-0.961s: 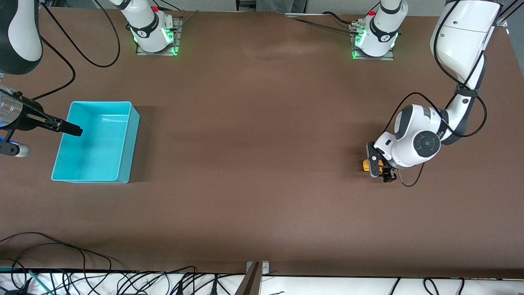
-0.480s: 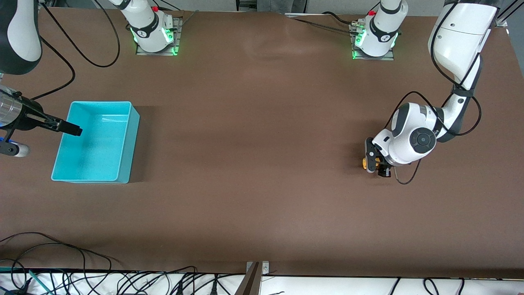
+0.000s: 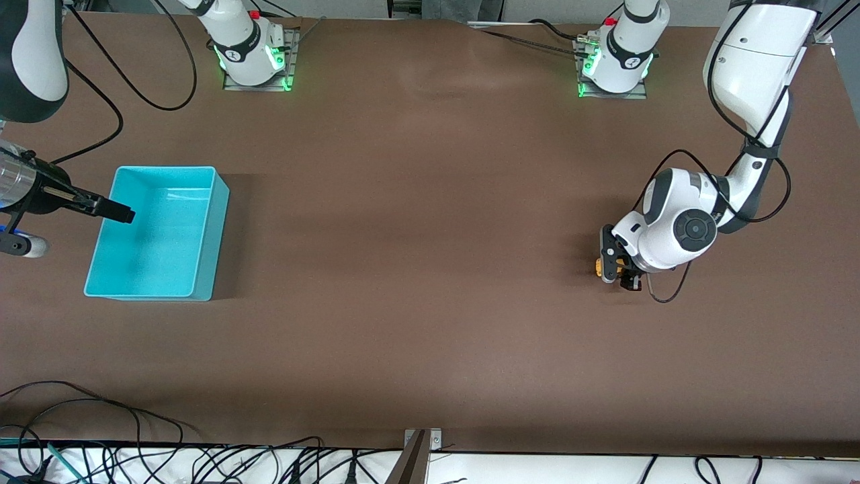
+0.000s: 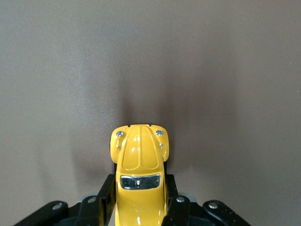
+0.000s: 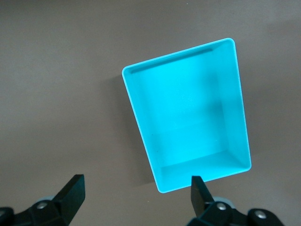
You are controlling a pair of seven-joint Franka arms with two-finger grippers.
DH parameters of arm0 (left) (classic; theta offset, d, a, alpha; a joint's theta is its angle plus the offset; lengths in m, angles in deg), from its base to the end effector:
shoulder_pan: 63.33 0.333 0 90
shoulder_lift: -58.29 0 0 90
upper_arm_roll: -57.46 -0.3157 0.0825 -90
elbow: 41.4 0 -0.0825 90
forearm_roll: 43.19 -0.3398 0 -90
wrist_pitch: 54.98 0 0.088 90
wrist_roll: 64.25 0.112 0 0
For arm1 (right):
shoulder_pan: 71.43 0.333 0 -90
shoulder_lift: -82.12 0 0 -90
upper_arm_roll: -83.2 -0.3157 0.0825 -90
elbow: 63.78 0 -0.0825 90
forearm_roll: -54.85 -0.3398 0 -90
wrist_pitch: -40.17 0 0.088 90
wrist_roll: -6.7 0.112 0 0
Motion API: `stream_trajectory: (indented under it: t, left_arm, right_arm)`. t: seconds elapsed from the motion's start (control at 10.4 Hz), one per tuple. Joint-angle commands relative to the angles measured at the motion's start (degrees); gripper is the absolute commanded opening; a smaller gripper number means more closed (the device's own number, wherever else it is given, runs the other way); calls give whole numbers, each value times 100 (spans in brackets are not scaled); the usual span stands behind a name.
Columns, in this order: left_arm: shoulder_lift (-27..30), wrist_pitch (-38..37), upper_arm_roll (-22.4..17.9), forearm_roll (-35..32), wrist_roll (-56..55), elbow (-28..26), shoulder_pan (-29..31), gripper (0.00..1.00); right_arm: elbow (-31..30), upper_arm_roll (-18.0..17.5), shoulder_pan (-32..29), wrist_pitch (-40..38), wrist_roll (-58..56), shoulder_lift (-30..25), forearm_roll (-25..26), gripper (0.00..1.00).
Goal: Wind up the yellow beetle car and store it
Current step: 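Drag the car backward along the table with the left gripper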
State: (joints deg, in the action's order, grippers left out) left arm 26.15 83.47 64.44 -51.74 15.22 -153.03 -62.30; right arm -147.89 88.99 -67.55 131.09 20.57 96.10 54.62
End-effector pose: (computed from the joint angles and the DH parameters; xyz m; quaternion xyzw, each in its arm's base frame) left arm 0.5802 -0.0561 0.2136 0.6991 -0.7136 -0.0429 0.0142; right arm 0.5773 -0.0122 0.5318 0.9887 -0.1364 -0.0605 0.0166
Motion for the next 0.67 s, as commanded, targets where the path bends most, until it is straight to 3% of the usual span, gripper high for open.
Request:
stream_trajectory:
  t: [0.0, 0.58]
  left_arm:
    - [16, -19, -13, -95, 113, -61, 99, 8]
    - [-213, -239, -31, -148, 797, 167, 801, 8]
  right_arm:
    - [-18, -8, -27, -13, 54, -18, -65, 100]
    - [-18, -17, -27, -5, 80, -27, -65, 100]
